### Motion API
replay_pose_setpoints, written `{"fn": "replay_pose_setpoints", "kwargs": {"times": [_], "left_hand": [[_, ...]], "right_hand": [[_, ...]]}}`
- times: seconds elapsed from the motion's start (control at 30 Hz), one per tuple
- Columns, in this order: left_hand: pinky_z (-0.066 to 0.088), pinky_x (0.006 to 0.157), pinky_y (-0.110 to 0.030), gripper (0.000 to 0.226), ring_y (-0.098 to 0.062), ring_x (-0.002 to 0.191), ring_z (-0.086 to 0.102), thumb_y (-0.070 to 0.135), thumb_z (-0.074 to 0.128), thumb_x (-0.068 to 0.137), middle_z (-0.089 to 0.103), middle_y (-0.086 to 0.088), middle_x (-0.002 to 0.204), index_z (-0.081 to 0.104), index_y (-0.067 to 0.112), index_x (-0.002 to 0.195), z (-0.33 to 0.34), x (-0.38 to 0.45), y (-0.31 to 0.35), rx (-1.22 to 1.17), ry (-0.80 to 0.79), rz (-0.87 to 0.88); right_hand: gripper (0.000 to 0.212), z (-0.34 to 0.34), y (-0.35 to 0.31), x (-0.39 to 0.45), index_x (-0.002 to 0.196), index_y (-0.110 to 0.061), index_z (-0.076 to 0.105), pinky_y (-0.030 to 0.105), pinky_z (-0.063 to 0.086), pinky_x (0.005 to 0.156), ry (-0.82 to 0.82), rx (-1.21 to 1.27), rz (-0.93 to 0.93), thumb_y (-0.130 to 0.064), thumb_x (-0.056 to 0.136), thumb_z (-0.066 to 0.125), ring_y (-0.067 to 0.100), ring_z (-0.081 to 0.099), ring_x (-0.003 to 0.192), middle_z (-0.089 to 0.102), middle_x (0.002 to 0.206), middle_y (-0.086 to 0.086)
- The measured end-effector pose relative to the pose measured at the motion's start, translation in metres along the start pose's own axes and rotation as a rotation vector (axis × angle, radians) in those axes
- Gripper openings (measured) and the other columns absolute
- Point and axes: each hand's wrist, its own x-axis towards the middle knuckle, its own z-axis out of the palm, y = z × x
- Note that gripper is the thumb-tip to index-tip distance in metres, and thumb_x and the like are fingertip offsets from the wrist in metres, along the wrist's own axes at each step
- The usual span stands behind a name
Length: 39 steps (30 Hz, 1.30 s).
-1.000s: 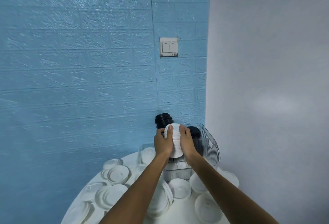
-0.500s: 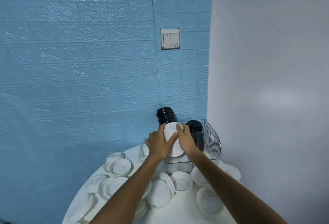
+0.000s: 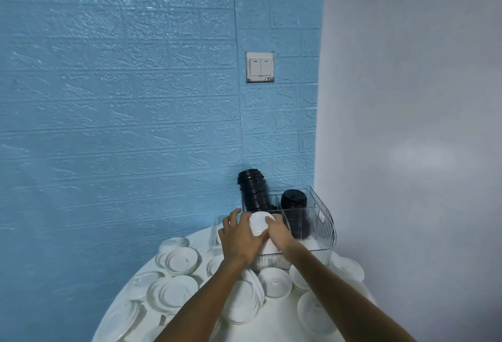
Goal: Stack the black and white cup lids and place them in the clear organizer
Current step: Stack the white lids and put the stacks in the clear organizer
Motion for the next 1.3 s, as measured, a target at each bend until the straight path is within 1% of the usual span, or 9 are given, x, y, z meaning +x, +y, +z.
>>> {"fn": "replay_pose_setpoints", "kwargs": {"times": [0.13, 0.37, 0.57, 0.77, 0.97, 1.1, 1.17, 1.23, 1.3], "left_hand": [[0.024, 0.115, -0.04, 0.07, -0.022, 0.144, 0.027, 0.079, 0.053, 0.082, 0.038, 0.005, 0.154, 0.051, 0.035, 0.137, -0.004, 0.0, 0.002, 0.118, 0.012, 0.035], [0.026, 0.113, -0.039, 0.07, -0.023, 0.14, 0.03, 0.079, 0.051, 0.081, 0.043, 0.003, 0.148, 0.049, 0.033, 0.134, -0.006, -0.004, 0.006, 0.203, -0.007, 0.064], [0.026, 0.115, -0.039, 0.065, -0.025, 0.143, 0.028, 0.065, 0.056, 0.086, 0.036, 0.0, 0.156, 0.041, 0.037, 0.143, -0.01, -0.011, 0.006, 0.157, -0.028, 0.041], [0.025, 0.115, -0.038, 0.063, -0.024, 0.143, 0.027, 0.063, 0.057, 0.088, 0.035, 0.0, 0.155, 0.042, 0.039, 0.144, -0.023, -0.021, 0.012, 0.164, -0.055, 0.054], [0.022, 0.117, -0.04, 0.071, -0.025, 0.147, 0.023, 0.07, 0.052, 0.089, 0.032, -0.002, 0.159, 0.039, 0.035, 0.15, -0.053, -0.025, 0.022, 0.111, 0.015, 0.073], [0.024, 0.116, -0.041, 0.069, -0.025, 0.145, 0.026, 0.073, 0.047, 0.092, 0.037, -0.004, 0.157, 0.044, 0.033, 0.148, -0.094, -0.027, 0.04, 0.027, 0.126, 0.085], [0.026, 0.114, -0.041, 0.063, -0.024, 0.143, 0.029, 0.069, 0.049, 0.093, 0.041, -0.002, 0.153, 0.048, 0.032, 0.144, -0.112, -0.039, 0.05, -0.047, 0.199, 0.093], [0.028, 0.112, -0.039, 0.056, -0.022, 0.14, 0.032, 0.064, 0.052, 0.094, 0.045, 0.001, 0.148, 0.051, 0.033, 0.14, -0.124, -0.061, 0.056, -0.12, 0.259, 0.126], [0.03, 0.109, -0.036, 0.056, -0.019, 0.136, 0.037, 0.066, 0.048, 0.092, 0.048, 0.005, 0.143, 0.053, 0.035, 0.139, -0.129, -0.099, 0.053, -0.177, 0.264, 0.172]], "right_hand": [[0.042, 0.0, 0.002, 0.01, 0.144, -0.008, 0.037, 0.039, 0.04, 0.106, -0.011, -0.035, 0.045, -0.025, 0.106, 0.034, 0.028, 0.052, 0.123, 0.052, 0.138, 0.016], [0.042, 0.002, 0.005, 0.013, 0.145, -0.008, 0.039, 0.039, 0.043, 0.105, 0.036, -0.041, 0.05, -0.015, 0.104, 0.035, 0.029, 0.053, 0.121, 0.054, 0.138, 0.017], [0.055, 0.01, 0.001, -0.004, 0.156, -0.011, 0.03, 0.048, 0.03, 0.12, 0.123, -0.151, -0.09, -0.028, 0.106, 0.041, 0.031, 0.039, 0.142, 0.038, 0.154, 0.014], [0.055, 0.005, -0.015, -0.024, 0.155, -0.007, 0.03, 0.043, 0.025, 0.123, 0.141, -0.222, -0.142, -0.026, 0.105, 0.042, 0.029, 0.033, 0.147, 0.03, 0.16, 0.014], [0.049, -0.011, -0.055, -0.06, 0.152, -0.012, 0.038, 0.039, 0.034, 0.116, 0.125, -0.137, -0.214, -0.029, 0.106, 0.045, 0.026, 0.046, 0.136, 0.044, 0.15, 0.01], [0.043, -0.03, -0.102, -0.105, 0.145, -0.012, 0.047, 0.022, 0.033, 0.098, 0.097, 0.011, -0.348, -0.031, 0.107, 0.048, 0.011, 0.048, 0.117, 0.05, 0.128, -0.004], [0.037, -0.037, -0.119, -0.131, 0.14, -0.017, 0.052, 0.017, 0.036, 0.094, 0.071, 0.086, -0.412, -0.032, 0.106, 0.05, 0.005, 0.052, 0.112, 0.054, 0.126, -0.009], [0.028, -0.04, -0.119, -0.156, 0.129, -0.022, 0.059, 0.013, 0.044, 0.091, 0.003, 0.15, -0.454, -0.034, 0.104, 0.053, 0.001, 0.06, 0.11, 0.062, 0.125, -0.011], [0.032, -0.038, -0.099, -0.182, 0.13, -0.024, 0.061, 0.014, 0.047, 0.095, -0.037, 0.149, -0.482, -0.038, 0.102, 0.056, 0.002, 0.061, 0.115, 0.063, 0.129, -0.008]]}}
